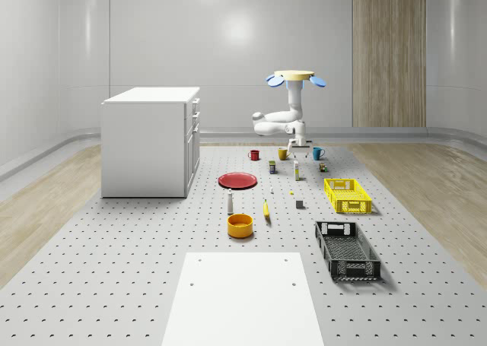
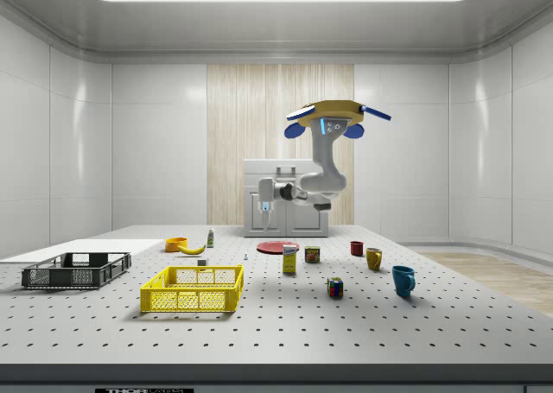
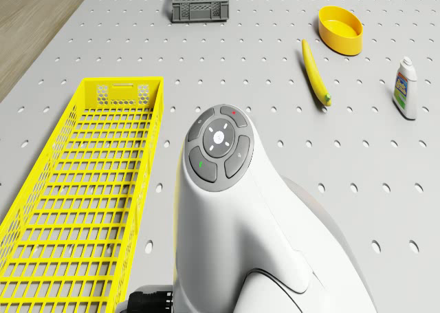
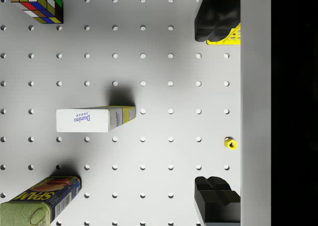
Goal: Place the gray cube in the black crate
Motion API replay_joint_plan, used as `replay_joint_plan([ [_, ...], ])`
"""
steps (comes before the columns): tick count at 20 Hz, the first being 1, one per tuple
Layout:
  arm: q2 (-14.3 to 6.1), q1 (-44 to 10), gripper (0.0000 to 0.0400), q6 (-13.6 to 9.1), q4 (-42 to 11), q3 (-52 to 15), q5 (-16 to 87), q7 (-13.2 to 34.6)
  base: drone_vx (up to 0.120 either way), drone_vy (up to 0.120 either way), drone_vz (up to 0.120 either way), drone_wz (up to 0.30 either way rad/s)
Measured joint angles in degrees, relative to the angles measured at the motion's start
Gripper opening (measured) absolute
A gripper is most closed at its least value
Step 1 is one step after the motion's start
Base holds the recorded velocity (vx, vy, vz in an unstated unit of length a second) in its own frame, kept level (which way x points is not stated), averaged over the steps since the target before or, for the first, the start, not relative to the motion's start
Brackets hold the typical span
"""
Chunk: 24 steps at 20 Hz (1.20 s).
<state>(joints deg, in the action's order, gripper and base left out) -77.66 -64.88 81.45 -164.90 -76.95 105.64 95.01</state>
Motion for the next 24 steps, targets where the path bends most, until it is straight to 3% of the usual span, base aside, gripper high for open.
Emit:
replay_joint_plan([
  [5,-0.9,-0.2,0.0400,0.8,0.0,-0.2,-0.4,0.2,0.120,0.000,0.000,0.000],
  [11,-1.9,-0.5,0.0400,1.8,0.1,-0.4,-0.8,0.4,0.120,0.000,-0.120,0.000],
  [17,-2.8,-0.7,0.0400,2.6,0.1,-0.6,-1.2,0.6,0.120,-0.120,-0.120,0.000],
  [24,-3.9,-0.9,0.0400,3.6,0.2,-0.7,-1.7,0.8,0.120,-0.080,-0.040,0.000],
])
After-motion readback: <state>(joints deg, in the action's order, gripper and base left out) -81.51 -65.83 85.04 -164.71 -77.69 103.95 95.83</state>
